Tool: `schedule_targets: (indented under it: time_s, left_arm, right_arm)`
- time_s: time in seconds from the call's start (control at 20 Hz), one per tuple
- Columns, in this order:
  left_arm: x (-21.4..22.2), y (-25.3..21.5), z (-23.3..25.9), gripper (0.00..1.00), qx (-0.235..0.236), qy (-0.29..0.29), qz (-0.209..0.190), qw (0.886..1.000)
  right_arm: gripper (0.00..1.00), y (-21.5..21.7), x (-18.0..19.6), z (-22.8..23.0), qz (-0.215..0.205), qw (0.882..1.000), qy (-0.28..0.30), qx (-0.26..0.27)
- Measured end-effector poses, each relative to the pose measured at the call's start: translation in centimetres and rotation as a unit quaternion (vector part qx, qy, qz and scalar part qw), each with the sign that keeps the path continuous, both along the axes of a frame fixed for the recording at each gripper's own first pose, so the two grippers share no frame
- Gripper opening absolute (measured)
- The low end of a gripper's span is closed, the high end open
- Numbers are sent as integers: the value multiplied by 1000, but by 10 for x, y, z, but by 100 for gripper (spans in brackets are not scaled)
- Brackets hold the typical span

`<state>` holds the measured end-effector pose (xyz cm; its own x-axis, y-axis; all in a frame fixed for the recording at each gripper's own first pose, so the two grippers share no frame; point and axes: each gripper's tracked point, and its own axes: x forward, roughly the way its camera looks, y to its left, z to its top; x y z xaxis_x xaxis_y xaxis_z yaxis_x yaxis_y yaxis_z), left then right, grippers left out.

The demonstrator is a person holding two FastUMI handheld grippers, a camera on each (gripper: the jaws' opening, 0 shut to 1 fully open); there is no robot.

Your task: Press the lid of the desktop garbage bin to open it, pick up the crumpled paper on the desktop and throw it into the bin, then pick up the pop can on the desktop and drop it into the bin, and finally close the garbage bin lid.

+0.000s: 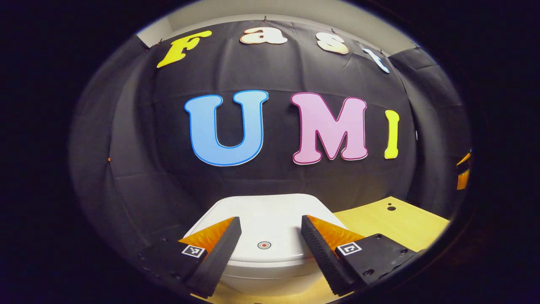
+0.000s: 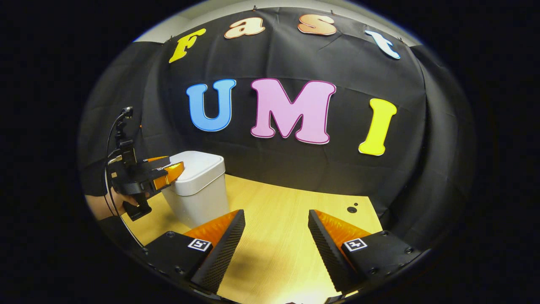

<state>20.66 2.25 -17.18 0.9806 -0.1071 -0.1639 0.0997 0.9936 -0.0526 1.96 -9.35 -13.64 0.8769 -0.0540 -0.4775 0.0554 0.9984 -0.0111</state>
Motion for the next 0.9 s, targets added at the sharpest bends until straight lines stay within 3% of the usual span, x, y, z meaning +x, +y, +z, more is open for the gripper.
schedule_targets:
  time_s: [0.3,0.55,0.9]
  left_arm:
    - [-44,-35,64,96,4,-36,-7,999]
    - [-96,-39,119,93,-18,-80,11,997]
    - [-185,-30,117,95,-41,-54,36,997]
  right_arm:
    - [97,-4,-15,34,-46,998,-44,-7]
    - [97,8,-37,61,-69,993,-90,-10]
    - [97,38,-75,83,-79,988,-130,-3]
